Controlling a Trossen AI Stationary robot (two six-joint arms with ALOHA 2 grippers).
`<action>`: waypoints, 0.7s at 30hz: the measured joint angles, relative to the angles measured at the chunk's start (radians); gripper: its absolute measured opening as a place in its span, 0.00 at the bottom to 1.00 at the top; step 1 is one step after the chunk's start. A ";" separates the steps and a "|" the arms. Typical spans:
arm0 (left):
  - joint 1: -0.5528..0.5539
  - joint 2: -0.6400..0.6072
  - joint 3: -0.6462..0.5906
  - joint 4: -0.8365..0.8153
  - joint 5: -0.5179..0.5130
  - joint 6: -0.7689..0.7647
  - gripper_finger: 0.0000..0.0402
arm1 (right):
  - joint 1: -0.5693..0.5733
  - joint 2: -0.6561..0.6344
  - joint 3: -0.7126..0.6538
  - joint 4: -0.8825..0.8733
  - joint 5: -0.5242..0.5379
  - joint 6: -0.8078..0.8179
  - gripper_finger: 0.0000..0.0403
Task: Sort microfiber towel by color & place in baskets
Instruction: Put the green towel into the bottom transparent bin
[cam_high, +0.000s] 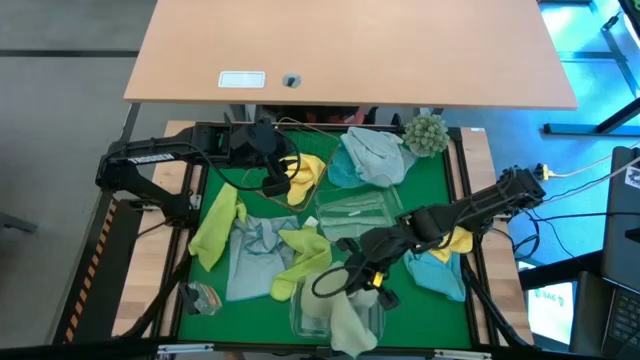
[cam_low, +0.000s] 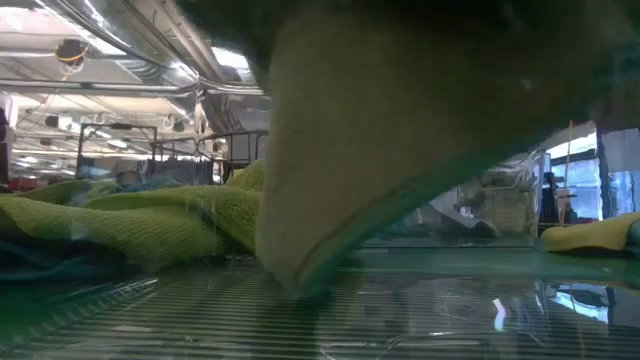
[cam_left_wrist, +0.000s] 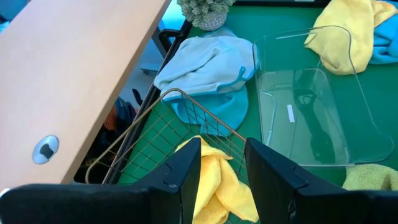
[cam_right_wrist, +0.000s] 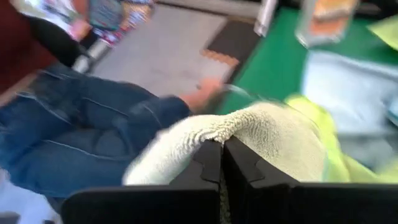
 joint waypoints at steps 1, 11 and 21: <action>0.000 0.000 0.000 0.000 0.000 0.000 0.30 | -0.005 0.000 0.000 -0.023 0.015 -0.002 0.00; 0.000 0.000 0.000 0.000 0.000 0.000 0.30 | -0.066 0.043 0.000 -0.240 0.014 -0.051 0.00; 0.000 0.000 0.000 0.005 0.000 0.000 0.30 | -0.067 0.174 0.000 -0.252 0.019 -0.154 0.02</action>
